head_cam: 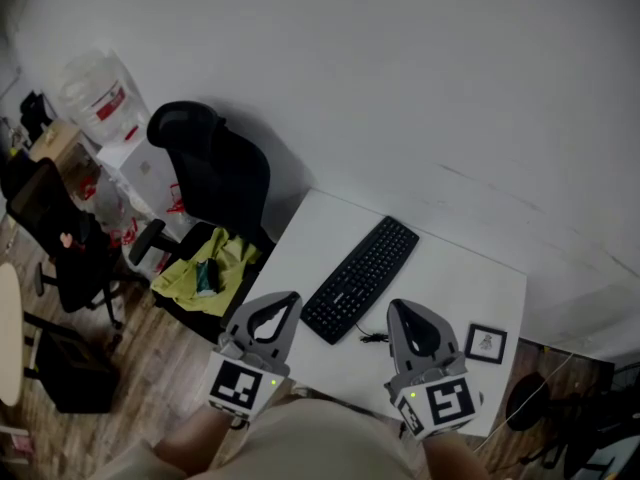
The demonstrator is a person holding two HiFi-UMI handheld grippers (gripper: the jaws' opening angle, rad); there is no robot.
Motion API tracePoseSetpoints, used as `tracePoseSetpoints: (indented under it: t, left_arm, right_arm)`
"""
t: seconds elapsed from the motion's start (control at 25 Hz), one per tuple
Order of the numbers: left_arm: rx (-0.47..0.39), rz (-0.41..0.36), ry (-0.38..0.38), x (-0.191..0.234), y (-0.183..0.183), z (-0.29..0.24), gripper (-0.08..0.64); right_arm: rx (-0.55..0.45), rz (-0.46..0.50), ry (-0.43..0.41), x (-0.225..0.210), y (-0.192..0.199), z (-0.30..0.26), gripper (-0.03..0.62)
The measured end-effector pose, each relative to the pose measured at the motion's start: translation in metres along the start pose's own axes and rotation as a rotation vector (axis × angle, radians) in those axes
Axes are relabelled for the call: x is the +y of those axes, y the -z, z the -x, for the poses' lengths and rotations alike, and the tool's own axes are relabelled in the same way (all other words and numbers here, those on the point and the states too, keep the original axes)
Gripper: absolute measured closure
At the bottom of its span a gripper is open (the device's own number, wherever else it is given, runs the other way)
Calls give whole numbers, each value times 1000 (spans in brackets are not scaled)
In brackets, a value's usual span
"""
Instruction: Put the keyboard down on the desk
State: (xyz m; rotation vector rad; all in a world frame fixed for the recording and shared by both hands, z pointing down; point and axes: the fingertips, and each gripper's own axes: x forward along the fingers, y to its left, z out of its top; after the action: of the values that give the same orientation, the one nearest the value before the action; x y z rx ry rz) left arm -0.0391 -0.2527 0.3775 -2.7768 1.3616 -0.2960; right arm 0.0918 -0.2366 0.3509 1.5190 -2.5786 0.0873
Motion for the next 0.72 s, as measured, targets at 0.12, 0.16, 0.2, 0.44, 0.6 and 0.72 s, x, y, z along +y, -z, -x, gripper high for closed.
tracePoseSetpoints:
  t: [0.12, 0.16, 0.2, 0.44, 0.6, 0.72]
  left_arm:
    - [3, 0, 4, 0, 0, 0, 538]
    - [4, -1, 6, 0, 1, 0, 538]
    - [5, -2, 7, -1, 1, 0, 538]
    - [8, 35, 23, -1, 2, -1, 538]
    - [1, 38, 18, 2, 1, 0, 538]
    - [4, 33, 24, 2, 1, 0, 538]
  right_arm:
    - [-1, 3, 2, 0, -1, 0, 568]
    - [1, 3, 2, 0, -1, 0, 568]
    - [3, 3, 2, 0, 0, 0, 568]
    - [12, -1, 1, 2, 2, 0, 568]
    - [11, -3, 8, 2, 2, 1, 568]
    - [6, -5, 16, 0, 0, 1, 568]
